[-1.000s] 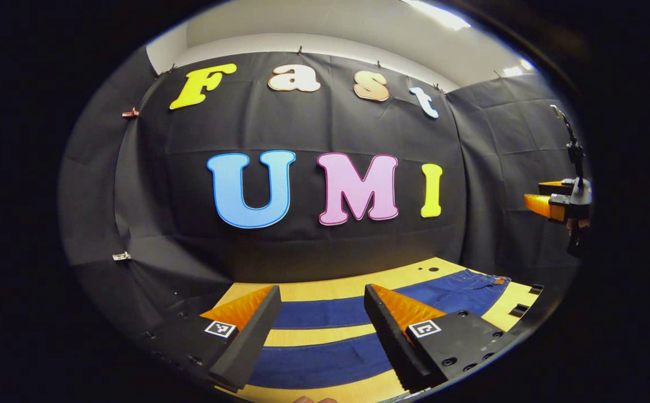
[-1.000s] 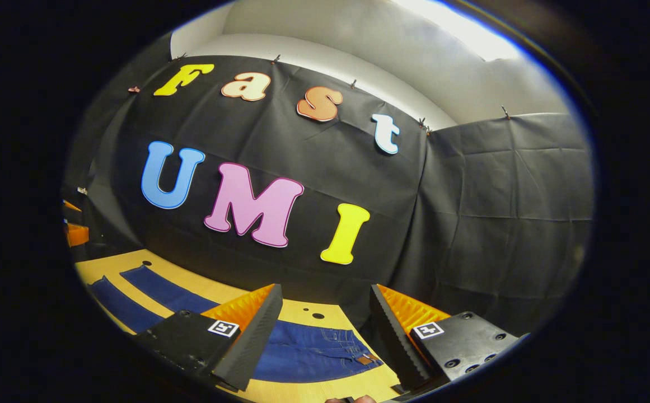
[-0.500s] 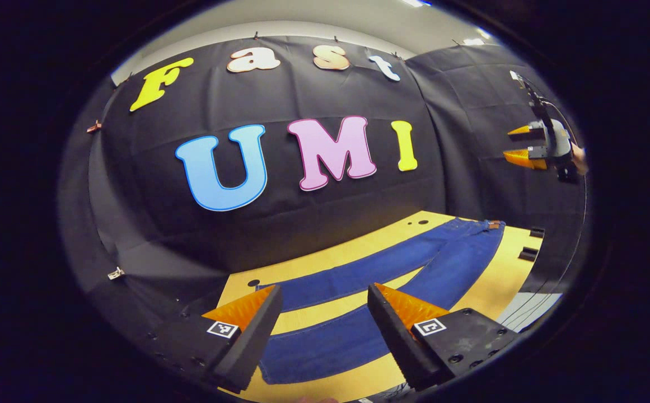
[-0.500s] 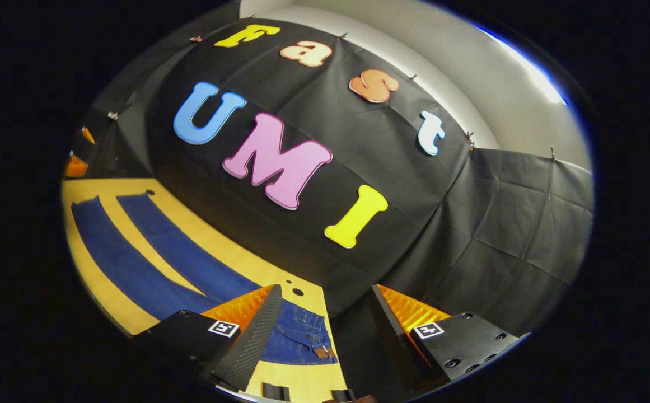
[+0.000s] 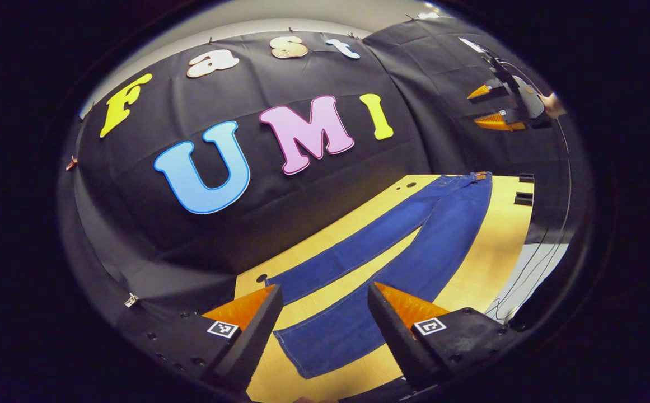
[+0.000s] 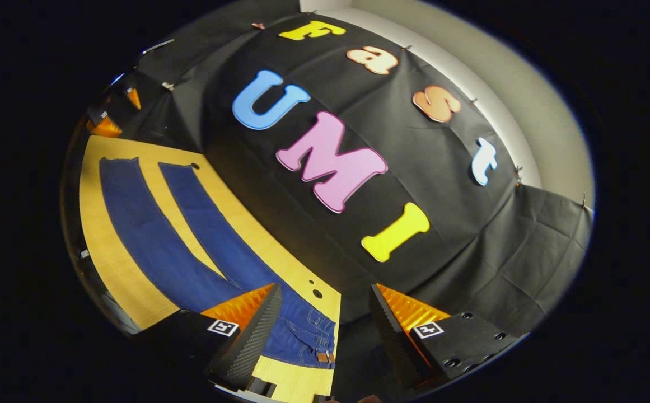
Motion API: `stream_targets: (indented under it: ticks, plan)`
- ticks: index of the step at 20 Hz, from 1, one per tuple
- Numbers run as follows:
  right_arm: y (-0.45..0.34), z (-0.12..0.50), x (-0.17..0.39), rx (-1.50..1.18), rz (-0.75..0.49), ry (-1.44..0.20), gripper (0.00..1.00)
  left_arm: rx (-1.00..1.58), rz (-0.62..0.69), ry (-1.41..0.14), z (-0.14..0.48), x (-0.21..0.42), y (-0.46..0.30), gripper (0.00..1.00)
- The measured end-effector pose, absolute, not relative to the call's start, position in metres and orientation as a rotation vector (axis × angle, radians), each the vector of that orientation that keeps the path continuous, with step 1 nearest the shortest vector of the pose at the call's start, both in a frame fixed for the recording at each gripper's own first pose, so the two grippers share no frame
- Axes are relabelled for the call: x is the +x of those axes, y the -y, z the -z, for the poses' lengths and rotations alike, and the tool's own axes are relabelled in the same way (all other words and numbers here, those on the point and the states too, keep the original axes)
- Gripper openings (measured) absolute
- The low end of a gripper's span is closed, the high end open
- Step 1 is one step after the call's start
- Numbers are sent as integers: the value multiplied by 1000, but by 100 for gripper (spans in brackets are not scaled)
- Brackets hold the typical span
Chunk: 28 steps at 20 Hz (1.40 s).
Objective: Grasp the waist and the cuffs of the jeans and fold them to make the two legs overlap; first hold the waist and fold one-third of the jeans toward the cuffs, then hold the cuffs and fold the remaining one-third in the same direction to finish folding.
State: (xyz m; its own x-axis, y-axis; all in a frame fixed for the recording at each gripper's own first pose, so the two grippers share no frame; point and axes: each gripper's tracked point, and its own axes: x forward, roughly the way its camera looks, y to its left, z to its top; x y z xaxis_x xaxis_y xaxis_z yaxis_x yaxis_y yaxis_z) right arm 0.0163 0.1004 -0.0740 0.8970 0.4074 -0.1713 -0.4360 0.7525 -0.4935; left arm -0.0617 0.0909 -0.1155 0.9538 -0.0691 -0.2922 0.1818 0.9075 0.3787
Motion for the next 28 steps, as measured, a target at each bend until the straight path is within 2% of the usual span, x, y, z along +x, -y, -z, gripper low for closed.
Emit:
stream_targets:
  ticks: [3,8,12,15,22,28]
  plan:
    - [-111,74,14,-558,-500,-39,96,434,149,-311,125,-68,-87,98]
    - [-110,115,19,-640,-570,-104,96,546,286,-439,184,-89,-81,98]
    - [-84,170,21,-668,-604,-210,96,643,359,-580,239,-88,-93,98]
    - [-78,205,28,-738,-643,-265,96,705,365,-638,262,-82,-104,98]
    - [-105,274,47,-861,-886,-258,96,826,458,-764,304,-69,-99,98]
    - [-84,312,54,-917,-979,-307,97,877,489,-839,336,-47,-88,98]
